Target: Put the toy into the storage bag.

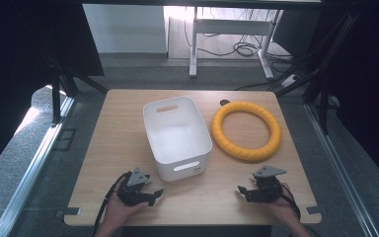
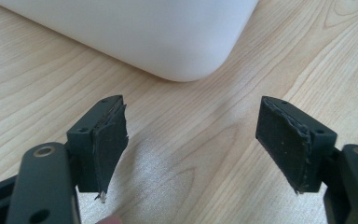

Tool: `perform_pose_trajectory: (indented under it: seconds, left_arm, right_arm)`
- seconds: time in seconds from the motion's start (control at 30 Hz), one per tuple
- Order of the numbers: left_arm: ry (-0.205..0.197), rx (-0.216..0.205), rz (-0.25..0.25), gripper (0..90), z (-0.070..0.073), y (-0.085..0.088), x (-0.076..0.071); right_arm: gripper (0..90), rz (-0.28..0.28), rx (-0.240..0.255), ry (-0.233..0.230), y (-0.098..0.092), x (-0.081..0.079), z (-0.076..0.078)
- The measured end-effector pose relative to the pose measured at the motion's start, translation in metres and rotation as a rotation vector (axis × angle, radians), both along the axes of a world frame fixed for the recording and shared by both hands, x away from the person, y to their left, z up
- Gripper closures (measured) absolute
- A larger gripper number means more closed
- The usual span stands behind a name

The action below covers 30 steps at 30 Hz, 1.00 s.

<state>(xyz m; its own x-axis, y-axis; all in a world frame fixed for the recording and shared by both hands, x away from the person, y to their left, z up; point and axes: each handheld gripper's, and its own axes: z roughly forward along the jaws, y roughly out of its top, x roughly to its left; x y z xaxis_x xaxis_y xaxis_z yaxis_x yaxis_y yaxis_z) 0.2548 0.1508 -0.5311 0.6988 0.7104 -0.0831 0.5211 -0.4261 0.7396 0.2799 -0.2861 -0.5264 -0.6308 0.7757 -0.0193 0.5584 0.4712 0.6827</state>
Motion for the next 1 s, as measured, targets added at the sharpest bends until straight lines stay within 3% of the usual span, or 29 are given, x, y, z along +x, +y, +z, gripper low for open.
perform_pose_trajectory:
  seconds: [0.13,0.7,0.87,0.9,0.97,1.0]
  left_arm:
    - [0.000,0.001,0.000,24.8,0.000,0.000,0.000]
    - [0.010,0.010,-0.017,24.8,-0.003,-0.006,0.000]
    - [0.011,0.002,-0.012,24.7,0.000,-0.005,0.001]
    - [0.005,0.002,-0.016,24.8,0.001,-0.005,0.000]
    - [0.003,0.004,-0.019,24.8,0.001,-0.006,-0.001]
    - [0.004,0.006,-0.024,24.8,0.001,-0.006,-0.001]
  right_arm:
    - [20.5,0.007,-0.004,-0.020,0.001,-0.001,0.000]
    - [22.0,0.071,-0.028,-0.013,0.005,-0.001,-0.003]
    - [22.0,0.084,-0.022,-0.041,0.008,0.006,0.010]
    - [21.7,0.093,-0.035,-0.056,0.011,0.015,0.019]
    - [21.0,0.102,-0.047,-0.059,0.013,0.020,0.024]
    - [19.0,0.128,-0.085,-0.055,0.018,0.033,0.033]
